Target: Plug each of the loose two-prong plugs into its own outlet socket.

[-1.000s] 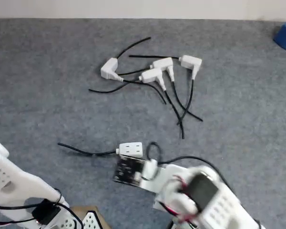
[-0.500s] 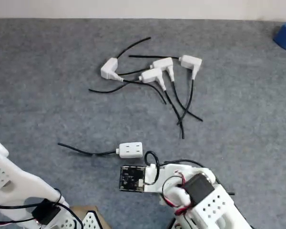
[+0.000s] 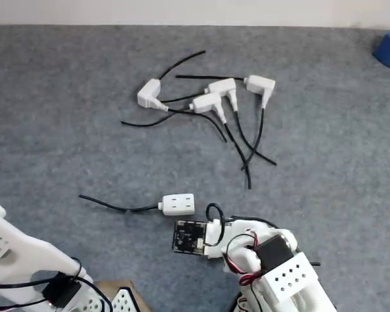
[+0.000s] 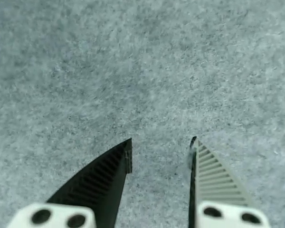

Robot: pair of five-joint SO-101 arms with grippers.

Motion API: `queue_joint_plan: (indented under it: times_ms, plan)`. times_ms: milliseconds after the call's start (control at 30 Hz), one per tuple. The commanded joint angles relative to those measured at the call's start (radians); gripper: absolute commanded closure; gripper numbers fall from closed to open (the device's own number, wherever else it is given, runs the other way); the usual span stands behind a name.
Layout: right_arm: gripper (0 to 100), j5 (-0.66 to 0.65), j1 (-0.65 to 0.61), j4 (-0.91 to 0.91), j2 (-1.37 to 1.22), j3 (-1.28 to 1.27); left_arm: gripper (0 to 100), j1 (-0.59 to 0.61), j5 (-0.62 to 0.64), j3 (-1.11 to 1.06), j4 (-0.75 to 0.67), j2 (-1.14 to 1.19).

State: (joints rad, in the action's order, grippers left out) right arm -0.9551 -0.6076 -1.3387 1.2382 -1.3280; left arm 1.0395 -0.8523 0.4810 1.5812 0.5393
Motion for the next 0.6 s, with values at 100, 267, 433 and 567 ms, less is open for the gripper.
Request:
queue_joint_plan:
  times_ms: [100, 267, 433, 567]
  plan:
    - [81.6, 0.175, -0.074, 0.025, -0.024, -0.012, 79, 0.013, -0.009, 0.027, 0.009, -0.062]
    - [81.6, 0.273, -0.143, -0.051, -0.027, 0.070, 79, 0.016, -0.009, 0.025, 0.009, -0.062]
    - [81.6, 0.296, -0.085, -0.222, -0.028, 0.291, 79, 0.016, -0.009, 0.025, 0.009, -0.061]
    - [81.6, 0.374, -0.059, -0.348, -0.133, 0.443, 79, 0.016, -0.008, 0.025, 0.009, -0.061]
